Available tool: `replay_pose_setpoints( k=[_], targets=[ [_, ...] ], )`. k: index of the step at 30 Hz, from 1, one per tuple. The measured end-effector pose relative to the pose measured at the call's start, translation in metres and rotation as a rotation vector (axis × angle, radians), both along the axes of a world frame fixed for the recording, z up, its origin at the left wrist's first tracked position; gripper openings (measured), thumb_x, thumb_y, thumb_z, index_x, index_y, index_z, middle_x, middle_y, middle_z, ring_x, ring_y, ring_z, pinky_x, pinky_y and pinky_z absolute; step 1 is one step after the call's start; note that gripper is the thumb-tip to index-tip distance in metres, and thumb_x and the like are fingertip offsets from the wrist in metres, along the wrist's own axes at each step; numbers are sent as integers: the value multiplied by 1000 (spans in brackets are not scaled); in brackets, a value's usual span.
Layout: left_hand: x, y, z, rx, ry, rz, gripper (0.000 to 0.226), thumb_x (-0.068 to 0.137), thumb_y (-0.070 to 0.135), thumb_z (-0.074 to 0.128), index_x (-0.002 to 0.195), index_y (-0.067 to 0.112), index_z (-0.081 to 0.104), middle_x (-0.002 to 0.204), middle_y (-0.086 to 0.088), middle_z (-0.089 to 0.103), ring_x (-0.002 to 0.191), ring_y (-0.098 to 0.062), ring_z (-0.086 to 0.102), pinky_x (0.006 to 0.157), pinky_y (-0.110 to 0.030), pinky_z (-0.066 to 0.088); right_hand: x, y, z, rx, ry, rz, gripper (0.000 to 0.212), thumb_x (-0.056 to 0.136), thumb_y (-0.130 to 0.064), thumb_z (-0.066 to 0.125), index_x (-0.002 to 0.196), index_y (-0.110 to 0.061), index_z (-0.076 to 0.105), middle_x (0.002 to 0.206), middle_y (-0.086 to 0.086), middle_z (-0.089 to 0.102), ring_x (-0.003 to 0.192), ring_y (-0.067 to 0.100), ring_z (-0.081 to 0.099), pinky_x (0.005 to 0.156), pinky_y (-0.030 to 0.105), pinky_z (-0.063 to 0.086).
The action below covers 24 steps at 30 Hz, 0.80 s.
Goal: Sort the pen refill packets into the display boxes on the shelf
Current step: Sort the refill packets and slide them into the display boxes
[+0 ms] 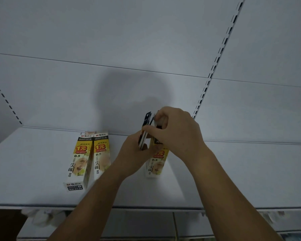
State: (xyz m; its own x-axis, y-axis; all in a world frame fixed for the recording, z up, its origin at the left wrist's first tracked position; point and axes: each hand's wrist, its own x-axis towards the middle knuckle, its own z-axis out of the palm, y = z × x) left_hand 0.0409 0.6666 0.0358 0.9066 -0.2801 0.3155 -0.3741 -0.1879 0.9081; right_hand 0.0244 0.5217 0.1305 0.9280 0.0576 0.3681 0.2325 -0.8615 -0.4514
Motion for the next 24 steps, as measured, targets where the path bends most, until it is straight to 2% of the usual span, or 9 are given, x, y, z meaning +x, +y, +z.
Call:
replay_pose_setpoints(
  k=[2, 5, 8, 10, 13, 17, 21, 22, 24],
  targets=[
    [0, 0, -2, -12, 9, 11, 15, 96, 16, 74, 110, 17, 71, 55, 22, 60, 41, -5, 38, 49, -12, 34, 1, 1, 1, -17, 1, -15, 37, 82, -64, 74, 101, -33, 73, 86, -22, 65, 81, 3, 62, 71, 27, 46],
    [-2, -2, -2, -32, 8, 23, 19, 94, 17, 77, 112, 20, 71, 54, 18, 59, 42, -5, 37, 49, -16, 35, 2, 2, 1, 5, 29, 17, 28, 84, -61, 73, 90, -34, 76, 78, -20, 65, 74, 0, 61, 65, 25, 44],
    [-2, -3, -1, -41, 12, 20, 22, 92, 16, 79, 112, 22, 72, 66, 21, 68, 44, -2, 45, 53, -15, 41, 4, 3, -1, 49, 63, 47, 23, 87, -53, 73, 79, -32, 74, 67, -14, 60, 65, 3, 58, 58, 24, 39],
    [0, -2, -2, -13, 6, 26, 21, 91, 20, 80, 108, 28, 72, 74, 20, 72, 49, 0, 51, 58, -16, 47, 4, 3, -1, 80, 56, 46, 28, 90, -43, 73, 65, -33, 66, 59, -13, 55, 57, 5, 53, 55, 23, 34],
    [-1, -1, 0, 28, -17, 19, 20, 91, 22, 80, 105, 33, 71, 76, 22, 72, 52, 2, 56, 60, -14, 49, 5, 4, -4, 149, -17, 10, 44, 88, -30, 71, 50, -33, 49, 54, -14, 51, 54, 5, 48, 52, 21, 30],
    [-4, -1, 3, 32, 10, 10, 24, 92, 20, 79, 98, 39, 66, 77, 30, 71, 64, 8, 66, 59, -7, 47, 3, 5, -8, 210, -105, -13, 33, 87, -28, 69, 58, -15, 56, 61, -2, 56, 58, 15, 51, 52, 27, 40],
    [-2, 2, 2, -16, 53, 15, 18, 92, 20, 80, 97, 33, 68, 78, 23, 74, 63, 4, 68, 55, -12, 49, 2, 0, -3, 390, -186, -16, 27, 97, -24, 62, 71, -15, 61, 71, -1, 65, 65, 19, 65, 55, 41, 56],
    [-2, 3, 1, -23, 59, 22, 17, 92, 19, 80, 97, 32, 68, 76, 22, 73, 61, 3, 68, 53, -12, 49, 1, -2, 1, 462, -189, -12, 26, 100, -22, 60, 74, -17, 62, 73, -2, 68, 66, 19, 69, 54, 40, 58],
    [-3, 5, 1, -18, 52, 32, 20, 91, 19, 80, 97, 33, 68, 76, 26, 72, 63, 6, 67, 55, -10, 49, -2, -8, 9, 604, -183, -6, 24, 104, -16, 56, 81, -17, 61, 75, -1, 69, 66, 11, 70, 49, 25, 53]
  ],
)
